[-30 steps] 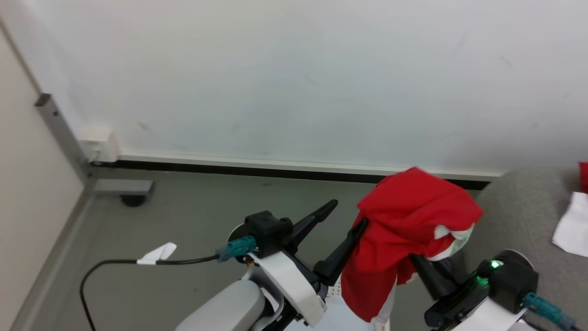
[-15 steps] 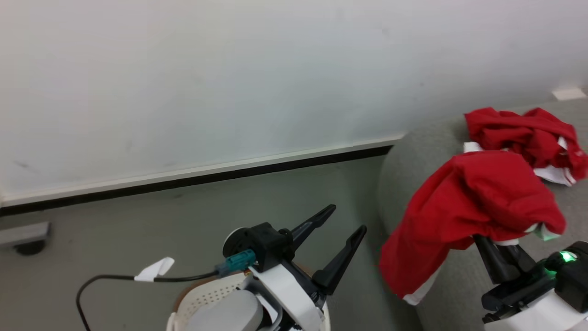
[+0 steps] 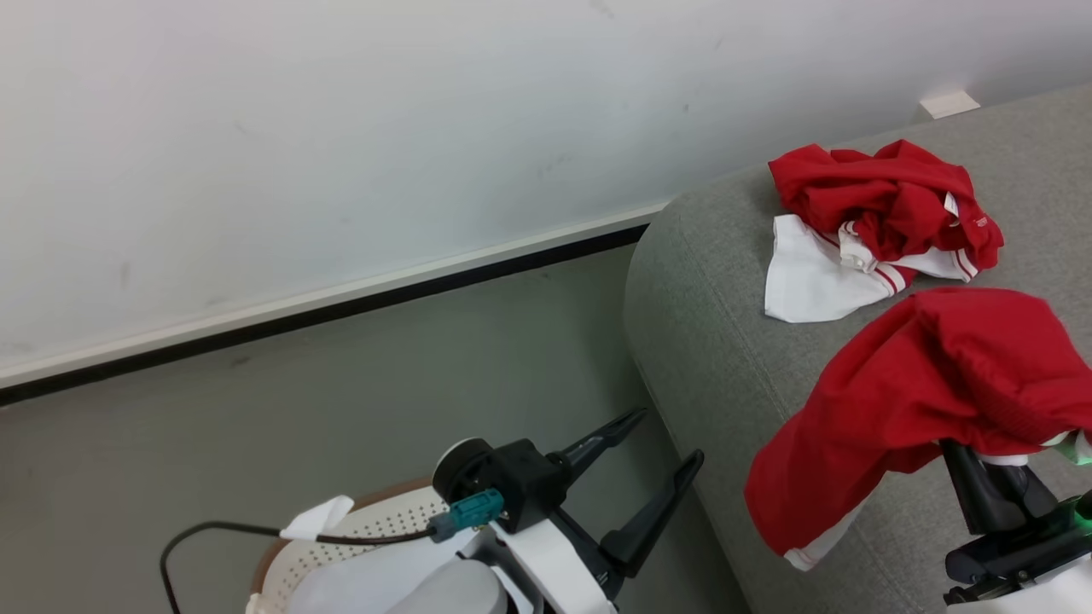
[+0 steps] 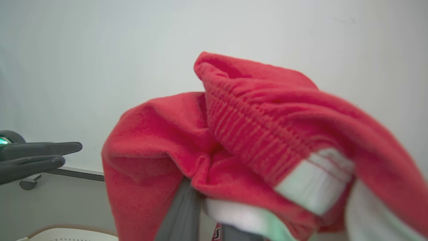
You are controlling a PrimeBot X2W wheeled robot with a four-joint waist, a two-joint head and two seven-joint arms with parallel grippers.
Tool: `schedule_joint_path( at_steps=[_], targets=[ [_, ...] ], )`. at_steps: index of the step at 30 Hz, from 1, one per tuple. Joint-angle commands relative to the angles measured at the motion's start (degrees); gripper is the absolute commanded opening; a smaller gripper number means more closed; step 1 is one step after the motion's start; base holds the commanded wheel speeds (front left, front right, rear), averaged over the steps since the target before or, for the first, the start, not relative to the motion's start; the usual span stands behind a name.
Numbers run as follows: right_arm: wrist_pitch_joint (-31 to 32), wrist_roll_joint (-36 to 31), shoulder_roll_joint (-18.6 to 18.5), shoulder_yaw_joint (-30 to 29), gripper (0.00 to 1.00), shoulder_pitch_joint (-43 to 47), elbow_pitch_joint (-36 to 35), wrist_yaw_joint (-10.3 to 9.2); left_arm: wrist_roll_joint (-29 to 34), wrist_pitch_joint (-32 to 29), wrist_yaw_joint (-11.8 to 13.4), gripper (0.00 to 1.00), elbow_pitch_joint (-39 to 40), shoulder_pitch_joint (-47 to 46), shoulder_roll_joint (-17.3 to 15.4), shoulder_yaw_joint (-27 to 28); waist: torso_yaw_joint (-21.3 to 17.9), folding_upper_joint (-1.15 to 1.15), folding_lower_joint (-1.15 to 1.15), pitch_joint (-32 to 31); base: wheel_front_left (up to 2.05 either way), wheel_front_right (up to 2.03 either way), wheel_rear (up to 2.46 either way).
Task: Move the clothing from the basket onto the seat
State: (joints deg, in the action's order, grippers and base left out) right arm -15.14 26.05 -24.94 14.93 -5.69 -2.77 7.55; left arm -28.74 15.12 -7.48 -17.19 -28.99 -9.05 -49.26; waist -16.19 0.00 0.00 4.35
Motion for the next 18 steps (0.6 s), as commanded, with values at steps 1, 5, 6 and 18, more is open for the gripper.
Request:
schedule_joint_path(
  at_steps=[1,5,6,18],
  targets=[
    [0.0,-0.71,0.34,-0.84,0.0,0.54,-0.26,-0.13,0.72,0.04,0.02,1.0,0.31,0.24,-0.28,-0.18,-0.07,0.0,0.0,0.77,0.0,0.0,0.0],
    [0.0,-2.07,0.77,-3.61,0.0,-0.93,1.2,-0.13,0.87,0.04,0.02,1.0,1.05,-1.01,-1.05,-0.59,0.75,0.0,0.0,3.2,0.0,0.0,0.0],
    [0.0,-2.38,0.9,-4.58,0.0,-1.72,1.81,-0.14,0.9,0.04,0.02,1.0,1.33,-1.39,-1.41,-0.65,1.06,0.0,0.0,4.1,0.0,0.0,0.0],
    [7.46,-1.54,-1.64,-24.75,0.0,-17.54,11.94,-0.14,0.39,0.04,0.01,1.0,5.49,-7.41,-8.0,-0.38,7.26,0.0,0.0,20.52,0.0,0.0,0.0]
  ],
)
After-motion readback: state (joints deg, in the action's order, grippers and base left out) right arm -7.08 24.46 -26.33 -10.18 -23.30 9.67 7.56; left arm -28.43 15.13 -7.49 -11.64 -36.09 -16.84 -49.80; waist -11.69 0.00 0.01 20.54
